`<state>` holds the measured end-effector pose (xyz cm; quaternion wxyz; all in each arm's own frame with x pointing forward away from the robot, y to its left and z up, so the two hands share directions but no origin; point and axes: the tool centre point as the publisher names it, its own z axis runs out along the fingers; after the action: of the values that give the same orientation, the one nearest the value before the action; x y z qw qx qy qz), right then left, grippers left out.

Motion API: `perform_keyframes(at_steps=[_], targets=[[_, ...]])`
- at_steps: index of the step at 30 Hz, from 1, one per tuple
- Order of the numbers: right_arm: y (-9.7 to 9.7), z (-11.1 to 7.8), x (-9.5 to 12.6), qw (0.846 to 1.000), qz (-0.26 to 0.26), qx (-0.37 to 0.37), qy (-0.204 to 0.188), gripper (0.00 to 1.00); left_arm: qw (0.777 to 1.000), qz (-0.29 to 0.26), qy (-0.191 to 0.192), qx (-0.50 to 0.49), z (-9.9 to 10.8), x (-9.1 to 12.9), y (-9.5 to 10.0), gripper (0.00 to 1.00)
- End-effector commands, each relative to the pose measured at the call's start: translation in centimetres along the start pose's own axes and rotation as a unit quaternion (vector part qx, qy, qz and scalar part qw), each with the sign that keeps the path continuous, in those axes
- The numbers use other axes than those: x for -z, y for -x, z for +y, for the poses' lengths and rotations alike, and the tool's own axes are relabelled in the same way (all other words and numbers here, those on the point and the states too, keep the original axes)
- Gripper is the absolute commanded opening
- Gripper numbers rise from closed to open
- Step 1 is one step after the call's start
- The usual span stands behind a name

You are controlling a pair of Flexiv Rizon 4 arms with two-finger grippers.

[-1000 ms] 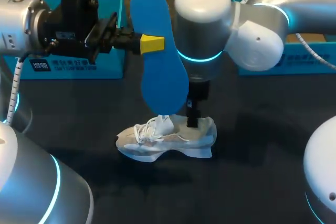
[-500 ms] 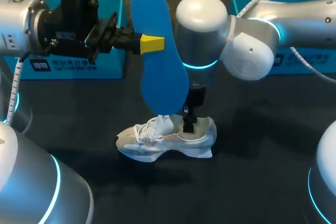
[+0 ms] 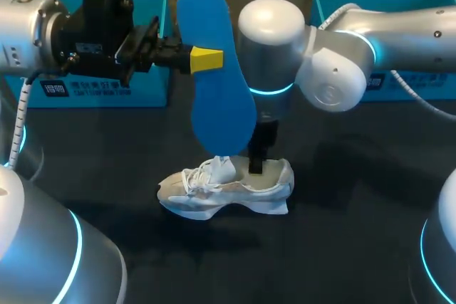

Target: Take the shoe out of the shoebox, open the shoe tongue, remove and reinsert the insole, then place the shoe into the shoebox

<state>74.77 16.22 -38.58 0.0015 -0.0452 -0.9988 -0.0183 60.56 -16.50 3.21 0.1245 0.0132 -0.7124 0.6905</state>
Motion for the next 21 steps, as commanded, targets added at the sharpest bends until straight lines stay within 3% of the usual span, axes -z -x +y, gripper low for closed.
perform_keyframes(at_steps=[1, 9, 21], targets=[[-0.2, 0.0, 0.2, 1.0, 0.001, -0.001, -0.001, 0.0, 1.0, 0.0, -0.001, 0.0, 0.1, -0.1, 0.1, 0.0], [-0.8, -0.4, 0.9, 1.0, 0.011, -0.018, -0.004, 0.0, 1.0, 0.0, -0.001, 0.0, 0.1, -0.1, 0.1, 0.0], [-2.8, -1.3, 5.0, 0.985, 0.0, -0.172, 0.025, 0.0, 1.0, 0.0, -0.001, 0.0, 0.1, -0.1, 0.1, 0.0]])
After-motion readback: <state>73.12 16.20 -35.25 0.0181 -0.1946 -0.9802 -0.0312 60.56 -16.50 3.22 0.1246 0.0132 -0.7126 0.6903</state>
